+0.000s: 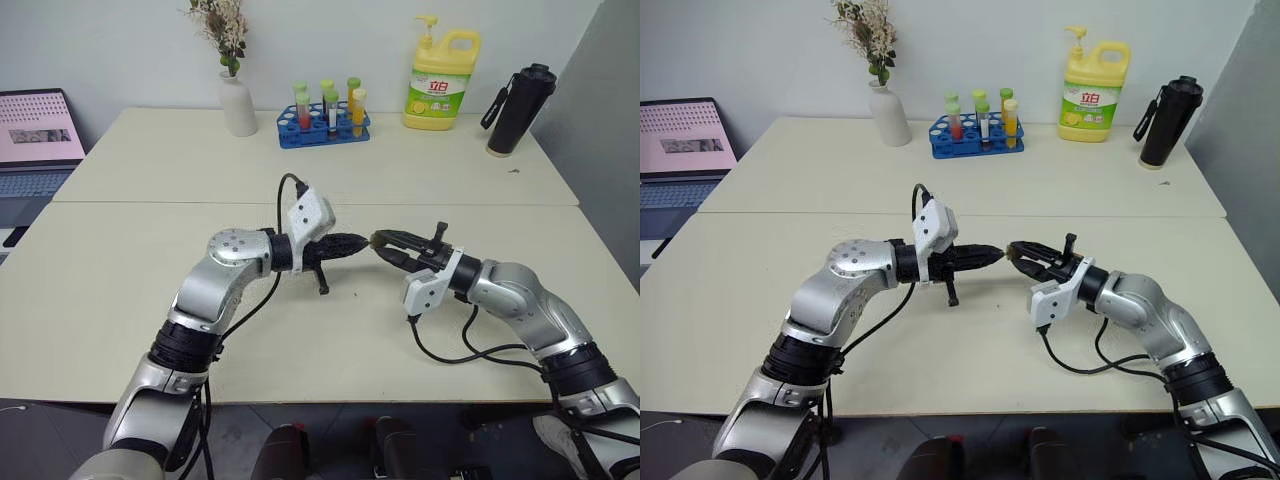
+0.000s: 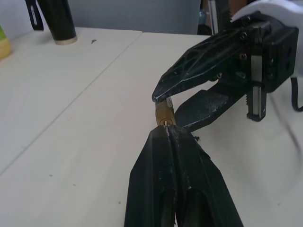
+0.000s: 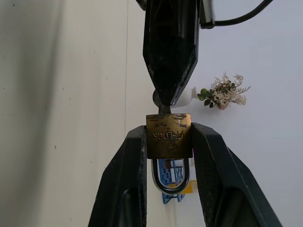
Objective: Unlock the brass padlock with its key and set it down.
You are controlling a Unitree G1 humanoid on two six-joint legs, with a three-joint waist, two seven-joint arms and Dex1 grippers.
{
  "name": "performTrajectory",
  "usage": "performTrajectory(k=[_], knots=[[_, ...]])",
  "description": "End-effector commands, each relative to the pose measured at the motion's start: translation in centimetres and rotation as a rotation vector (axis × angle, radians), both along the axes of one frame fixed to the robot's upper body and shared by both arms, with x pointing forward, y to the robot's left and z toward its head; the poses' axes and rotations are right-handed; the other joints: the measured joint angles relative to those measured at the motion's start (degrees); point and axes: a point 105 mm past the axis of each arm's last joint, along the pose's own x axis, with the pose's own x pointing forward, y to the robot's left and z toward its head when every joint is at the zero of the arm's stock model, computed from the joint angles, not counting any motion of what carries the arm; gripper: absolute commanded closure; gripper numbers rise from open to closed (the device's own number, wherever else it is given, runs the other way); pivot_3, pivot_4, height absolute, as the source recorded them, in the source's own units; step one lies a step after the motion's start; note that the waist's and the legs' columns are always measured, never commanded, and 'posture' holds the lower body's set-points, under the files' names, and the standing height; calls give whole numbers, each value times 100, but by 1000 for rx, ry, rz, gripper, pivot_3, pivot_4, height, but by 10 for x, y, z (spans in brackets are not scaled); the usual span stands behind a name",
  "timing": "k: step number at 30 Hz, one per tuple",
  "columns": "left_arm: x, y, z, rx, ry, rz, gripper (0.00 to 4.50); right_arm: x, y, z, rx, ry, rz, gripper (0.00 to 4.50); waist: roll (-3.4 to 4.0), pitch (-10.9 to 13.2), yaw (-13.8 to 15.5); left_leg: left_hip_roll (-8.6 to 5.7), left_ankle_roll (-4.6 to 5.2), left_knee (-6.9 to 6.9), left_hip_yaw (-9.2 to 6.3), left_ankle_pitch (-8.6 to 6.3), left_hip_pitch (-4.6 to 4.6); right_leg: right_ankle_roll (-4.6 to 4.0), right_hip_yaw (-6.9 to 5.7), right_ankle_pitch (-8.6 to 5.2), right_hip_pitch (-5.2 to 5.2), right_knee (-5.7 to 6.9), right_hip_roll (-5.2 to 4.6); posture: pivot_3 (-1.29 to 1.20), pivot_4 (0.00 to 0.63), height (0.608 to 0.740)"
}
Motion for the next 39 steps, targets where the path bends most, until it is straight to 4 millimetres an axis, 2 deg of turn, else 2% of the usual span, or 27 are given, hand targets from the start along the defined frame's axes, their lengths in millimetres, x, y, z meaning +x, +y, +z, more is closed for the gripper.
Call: performTrajectory(k=[1,4,9,13,16,21,25,30,39], knots=[[-9,-8,0,68,-204,-81,4500,-6,5,18,57,-39,29,3558,0,0,4,0,0,0,1,0,0,0,0,0,0,0,0,0,150,740],[-7,-9,2,67,-270,-88,4500,-6,5,18,57,-38,29,3558,0,0,7,0,0,1,3,0,-1,0,0,0,0,0,0,0,150,740],[-2,-9,6,16,-251,-65,4500,-5,4,18,56,-37,25,3558,0,0,3,-1,1,1,3,-1,-1,0,0,0,0,0,0,0,150,740],[-2,-10,7,-20,-194,-55,4500,-6,4,17,57,-36,26,3558,0,0,3,0,1,1,2,0,-1,1,-2,0,0,0,1,0,150,740],[-1,-9,11,-81,-86,-41,4500,-6,5,17,53,-37,27,3558,0,0,2,0,1,1,2,0,-1,2,-2,-1,0,0,2,0,150,740],[7,0,14,-138,128,36,2917,-5,3,16,43,-37,25,3558,0,0,0,0,1,2,-3,0,-2,23,-4,-13,0,2,3,0,150,740],[5,1,18,-179,247,55,1616,-5,3,15,40,-35,23,3558,0,0,-1,1,1,3,-5,0,-2,25,-5,-14,0,3,4,0,150,740],[-8,-8,27,-220,329,-3,1603,-5,2,14,37,-32,24,3558,0,0,2,2,0,4,-7,0,-4,22,-5,-12,0,2,3,0,150,740],[5,-17,11,-179,348,95,1603,-7,6,14,43,-33,41,3558,0,0,2,1,0,8,-8,0,-3,20,-5,-11,0,5,3,0,150,740]])
